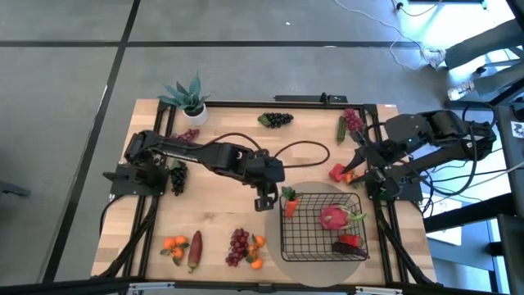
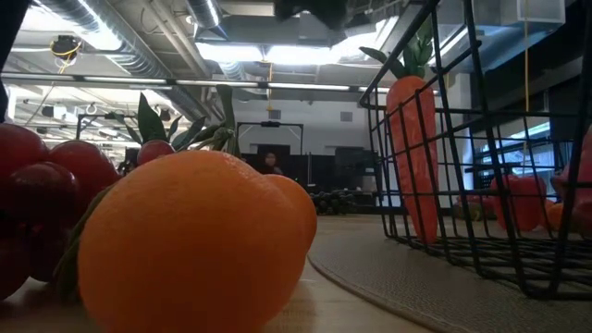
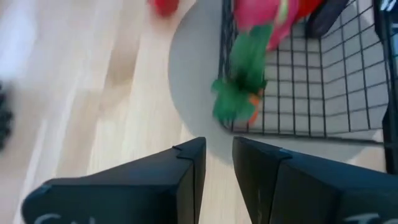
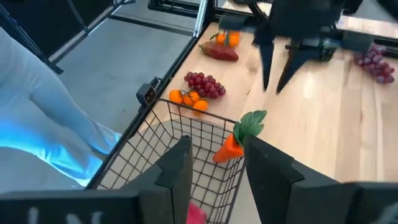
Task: Build produce basket
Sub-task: Put the top right pepper into the wire basket
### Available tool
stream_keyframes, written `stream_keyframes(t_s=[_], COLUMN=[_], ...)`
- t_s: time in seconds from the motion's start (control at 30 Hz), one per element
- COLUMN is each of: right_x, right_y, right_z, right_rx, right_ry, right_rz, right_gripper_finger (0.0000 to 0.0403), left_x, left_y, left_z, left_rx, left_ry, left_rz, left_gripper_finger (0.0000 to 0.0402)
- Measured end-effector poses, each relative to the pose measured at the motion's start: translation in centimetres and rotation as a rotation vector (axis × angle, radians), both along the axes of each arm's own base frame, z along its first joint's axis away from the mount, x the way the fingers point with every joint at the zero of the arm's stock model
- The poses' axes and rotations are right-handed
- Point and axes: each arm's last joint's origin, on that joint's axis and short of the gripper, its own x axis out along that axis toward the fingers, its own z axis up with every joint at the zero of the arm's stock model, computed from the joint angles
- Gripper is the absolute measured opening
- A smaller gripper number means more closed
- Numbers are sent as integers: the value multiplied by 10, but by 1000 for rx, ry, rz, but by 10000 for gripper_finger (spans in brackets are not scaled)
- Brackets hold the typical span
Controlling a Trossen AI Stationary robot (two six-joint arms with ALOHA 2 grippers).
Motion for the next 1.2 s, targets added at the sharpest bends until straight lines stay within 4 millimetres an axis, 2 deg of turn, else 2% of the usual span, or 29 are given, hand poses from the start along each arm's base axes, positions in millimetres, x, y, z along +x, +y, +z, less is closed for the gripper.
stream_keyframes(t_s=[0.33,0.43,0.6,0.7,0.93,1.2], right_x=[-23,-24,-23,-21,-8,10], right_y=[-10,-10,-14,-16,-15,-28], right_z=[-13,-16,-22,-28,-39,-46], right_rx=[48,111,168,172,152,152], right_ry=[244,316,403,459,607,623], right_rz=[-315,-418,-697,-846,-970,-1139], right_gripper_finger=[129,129,129,129,129,129], left_x=[-31,-39,-53,-61,-64,-63], left_y=[2,4,11,16,25,34], left_z=[33,40,53,51,52,51], left_rx=[-63,-71,-82,-54,-14,1], left_ry=[-53,-68,-104,-50,-5,12], left_rz=[122,156,267,301,227,208], left_gripper_finger=[69,69,69,69,69,69])
